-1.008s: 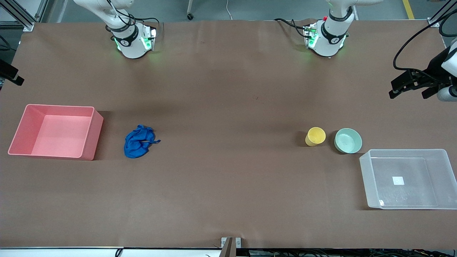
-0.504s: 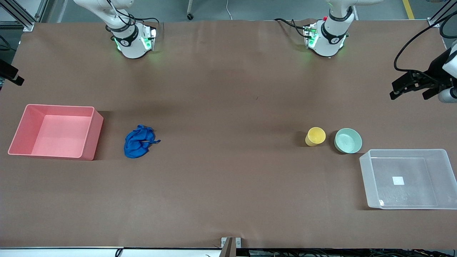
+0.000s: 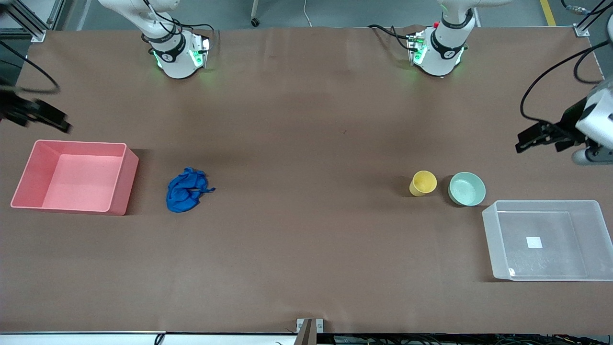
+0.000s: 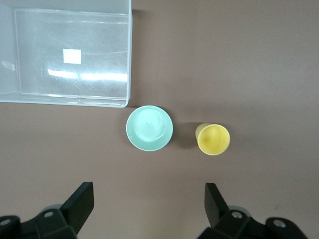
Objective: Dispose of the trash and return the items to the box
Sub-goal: 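Reach the right gripper to the blue cloth while the left gripper reaches the green bowl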
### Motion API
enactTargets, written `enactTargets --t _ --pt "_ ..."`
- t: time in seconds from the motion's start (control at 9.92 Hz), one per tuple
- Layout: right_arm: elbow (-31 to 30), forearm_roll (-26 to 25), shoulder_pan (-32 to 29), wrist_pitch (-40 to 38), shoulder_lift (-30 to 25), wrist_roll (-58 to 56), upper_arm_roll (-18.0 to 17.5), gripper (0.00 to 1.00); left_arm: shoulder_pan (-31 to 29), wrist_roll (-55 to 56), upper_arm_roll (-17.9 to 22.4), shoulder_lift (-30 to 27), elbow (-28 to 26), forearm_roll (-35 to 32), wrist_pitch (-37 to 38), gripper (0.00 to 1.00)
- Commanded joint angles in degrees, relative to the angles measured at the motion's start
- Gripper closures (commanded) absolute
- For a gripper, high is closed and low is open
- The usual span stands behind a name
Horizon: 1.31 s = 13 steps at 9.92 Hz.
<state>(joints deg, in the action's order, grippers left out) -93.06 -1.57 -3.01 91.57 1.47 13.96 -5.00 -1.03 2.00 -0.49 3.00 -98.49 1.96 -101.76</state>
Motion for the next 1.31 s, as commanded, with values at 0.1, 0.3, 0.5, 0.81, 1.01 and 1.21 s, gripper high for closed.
enactTargets --t 0.1,0.3,0.5,0.81,1.01,1.21 --pt "-22.2 -1.8 1.0 24.4 0.9 11.7 -4.6 0.00 -2.8 -1.7 -0.1 0.0 -18.8 -0.2 -19.7 0.03" --pt "-31.6 -1.9 1.2 43.8 8.2 12.8 -5.0 0.00 -6.0 -5.1 -0.2 3.3 -25.2 -0.2 -30.1 0.03" --pt "-32.5 -3.1 0.9 55.6 17.9 12.8 -4.8 0.00 -6.4 -5.4 -0.2 7.9 -25.5 0.0 -32.8 0.03" --pt "-32.5 -3.8 0.8 60.0 23.0 12.8 -4.3 0.27 -6.3 -5.2 -0.3 12.7 -26.0 0.7 -36.2 0.03" --pt "-32.1 -4.8 0.6 60.0 23.3 13.5 -4.0 0.97 -6.3 -5.0 -0.5 16.2 -26.1 0.7 -40.1 0.04" --pt "-29.7 -4.8 0.6 57.0 23.5 15.8 -4.1 0.99 -6.3 -5.0 -0.6 19.6 -26.0 0.6 -44.0 0.06"
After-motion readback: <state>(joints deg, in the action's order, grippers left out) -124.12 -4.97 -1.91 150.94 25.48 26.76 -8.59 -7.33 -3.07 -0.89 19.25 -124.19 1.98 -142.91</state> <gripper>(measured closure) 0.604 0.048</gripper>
